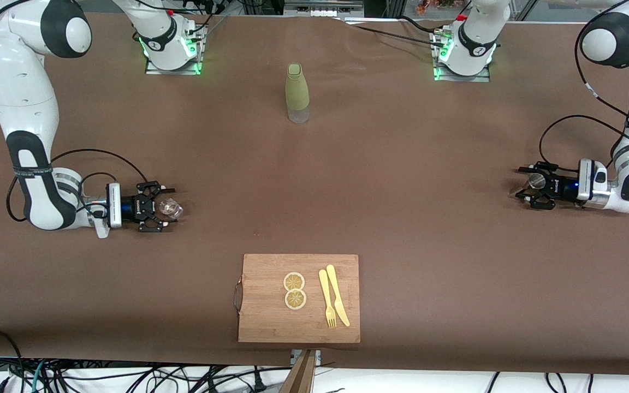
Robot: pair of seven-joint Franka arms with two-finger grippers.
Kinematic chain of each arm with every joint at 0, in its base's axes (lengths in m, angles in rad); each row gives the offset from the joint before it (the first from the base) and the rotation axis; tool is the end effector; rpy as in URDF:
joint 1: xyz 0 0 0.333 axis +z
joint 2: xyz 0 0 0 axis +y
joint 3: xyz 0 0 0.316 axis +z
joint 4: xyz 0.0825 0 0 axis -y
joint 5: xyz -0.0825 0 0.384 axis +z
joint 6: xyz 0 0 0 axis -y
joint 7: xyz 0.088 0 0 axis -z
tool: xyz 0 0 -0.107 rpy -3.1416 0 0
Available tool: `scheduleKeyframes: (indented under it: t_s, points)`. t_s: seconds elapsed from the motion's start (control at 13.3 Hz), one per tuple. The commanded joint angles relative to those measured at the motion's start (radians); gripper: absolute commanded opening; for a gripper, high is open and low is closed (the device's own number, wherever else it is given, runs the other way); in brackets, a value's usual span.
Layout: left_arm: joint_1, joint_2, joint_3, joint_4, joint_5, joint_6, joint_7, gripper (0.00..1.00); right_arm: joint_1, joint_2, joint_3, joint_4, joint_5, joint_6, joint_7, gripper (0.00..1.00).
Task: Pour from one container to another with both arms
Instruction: 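Close the right gripper on the beaker while the left gripper grasps the jigger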
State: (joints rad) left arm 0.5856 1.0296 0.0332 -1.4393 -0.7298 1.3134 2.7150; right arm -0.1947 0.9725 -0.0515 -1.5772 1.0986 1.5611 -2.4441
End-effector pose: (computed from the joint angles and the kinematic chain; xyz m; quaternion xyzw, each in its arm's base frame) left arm 0.5211 0.2657 0.0703 0.4916 -0.6265 0.3710 0.4777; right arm 0.6022 -0.0500 0.0672 -0.5635 -0.5695 -0.3399 0.4926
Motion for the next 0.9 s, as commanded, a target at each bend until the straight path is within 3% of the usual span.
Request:
scheduleKeyframes:
  t_s: [0.0,0.15,0.3,0.6,0.83]
  points:
    - [-0.009,-0.006,0.027,0.01,-0.031,-0.031,0.071,0.93,0.006,0.023,0.002,0.013,0.038,-0.013,-0.021,1.0]
    - [-0.009,-0.006,0.031,0.011,-0.031,-0.033,0.071,0.92,0.009,0.029,0.002,0.013,0.043,-0.013,-0.026,1.0]
    - [-0.009,-0.008,0.031,0.011,-0.031,-0.039,0.072,0.81,0.011,0.029,0.002,0.013,0.043,-0.013,-0.026,0.97]
    - [-0.009,-0.014,0.03,0.011,-0.031,-0.046,0.072,0.73,0.012,0.031,0.002,0.013,0.044,-0.012,-0.038,0.68]
    - [-0.01,-0.014,0.031,0.011,-0.031,-0.048,0.072,0.69,0.012,0.031,0.002,0.014,0.044,-0.012,-0.038,0.61]
